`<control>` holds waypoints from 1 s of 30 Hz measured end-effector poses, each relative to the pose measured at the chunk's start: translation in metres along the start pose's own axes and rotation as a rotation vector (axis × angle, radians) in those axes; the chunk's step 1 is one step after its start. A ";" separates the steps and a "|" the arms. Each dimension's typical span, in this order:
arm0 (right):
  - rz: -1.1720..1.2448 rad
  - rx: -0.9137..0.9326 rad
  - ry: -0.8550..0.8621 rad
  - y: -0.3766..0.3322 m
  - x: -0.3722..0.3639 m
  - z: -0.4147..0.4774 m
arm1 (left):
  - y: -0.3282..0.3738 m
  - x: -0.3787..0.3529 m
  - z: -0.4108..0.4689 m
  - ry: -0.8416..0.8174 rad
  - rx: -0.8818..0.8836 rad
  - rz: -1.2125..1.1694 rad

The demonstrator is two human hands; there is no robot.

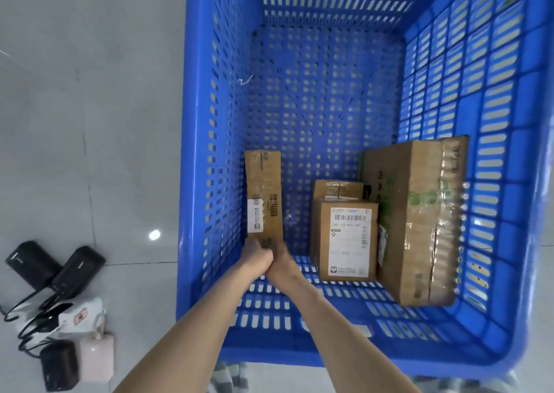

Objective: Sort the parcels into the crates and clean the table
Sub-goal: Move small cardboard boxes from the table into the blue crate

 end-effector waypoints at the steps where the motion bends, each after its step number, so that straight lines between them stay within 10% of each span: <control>1: 0.030 -0.003 0.015 -0.002 0.004 -0.002 | 0.006 0.001 -0.003 -0.008 -0.021 -0.008; 12: 0.033 0.232 0.117 -0.082 0.098 -0.155 | 0.113 0.033 -0.160 0.026 -0.310 -0.101; 30: 0.052 0.872 0.723 -0.271 0.381 -0.633 | 0.420 0.174 -0.659 0.830 -1.022 0.708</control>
Point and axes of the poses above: each hand's wrist, its own z-axis towards the middle knuckle, its own x-axis out of the back of the hand, y = z × x, the point moved 10 cm from there along z, towards the middle knuckle, and after that the axes turned 3 degrees about -x, right-handed, at the moved point
